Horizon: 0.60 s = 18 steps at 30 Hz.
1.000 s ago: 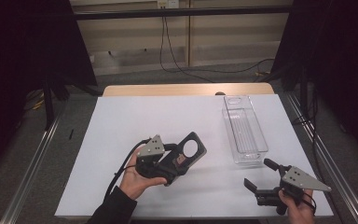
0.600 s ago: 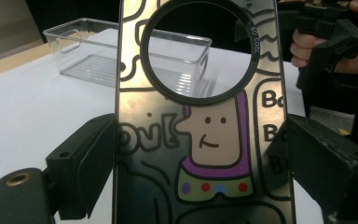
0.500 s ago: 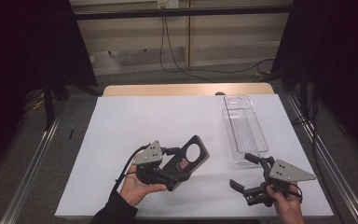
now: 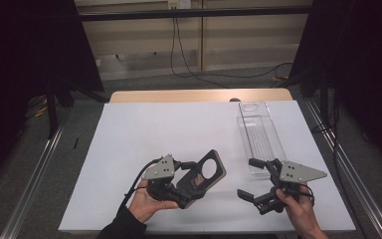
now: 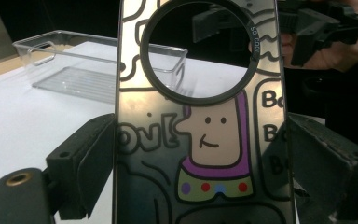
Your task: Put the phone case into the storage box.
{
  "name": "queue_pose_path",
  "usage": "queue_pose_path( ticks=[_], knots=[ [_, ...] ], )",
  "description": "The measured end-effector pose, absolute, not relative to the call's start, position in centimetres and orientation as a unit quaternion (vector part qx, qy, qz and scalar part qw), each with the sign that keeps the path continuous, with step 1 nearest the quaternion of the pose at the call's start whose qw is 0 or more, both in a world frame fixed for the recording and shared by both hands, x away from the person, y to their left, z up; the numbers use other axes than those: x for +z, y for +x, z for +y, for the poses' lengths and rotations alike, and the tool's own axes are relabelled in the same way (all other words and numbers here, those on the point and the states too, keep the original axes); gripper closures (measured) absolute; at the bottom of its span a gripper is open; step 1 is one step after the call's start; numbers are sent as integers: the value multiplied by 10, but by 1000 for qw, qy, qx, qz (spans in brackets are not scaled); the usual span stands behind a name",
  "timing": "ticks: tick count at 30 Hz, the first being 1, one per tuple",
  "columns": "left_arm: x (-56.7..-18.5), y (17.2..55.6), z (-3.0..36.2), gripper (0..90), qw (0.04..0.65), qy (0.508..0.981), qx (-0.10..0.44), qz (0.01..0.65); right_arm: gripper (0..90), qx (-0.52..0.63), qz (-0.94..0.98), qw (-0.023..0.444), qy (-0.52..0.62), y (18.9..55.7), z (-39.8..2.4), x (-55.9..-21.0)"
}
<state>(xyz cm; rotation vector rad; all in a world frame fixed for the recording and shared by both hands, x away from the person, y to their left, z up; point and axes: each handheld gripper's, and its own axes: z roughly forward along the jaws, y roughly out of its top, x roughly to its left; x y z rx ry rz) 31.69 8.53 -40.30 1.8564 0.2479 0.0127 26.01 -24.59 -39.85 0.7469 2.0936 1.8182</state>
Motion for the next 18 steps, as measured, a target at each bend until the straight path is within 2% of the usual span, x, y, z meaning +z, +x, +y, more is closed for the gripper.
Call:
queue_pose_path(
  ticks=[8,18],
  knots=[
    [-407,311,77,125,593,801,-4,80,0,631,734,113,224,264,-238,-394],
    [-409,311,74,124,598,798,-19,76,0,624,756,83,179,272,-232,-381]
  ],
)
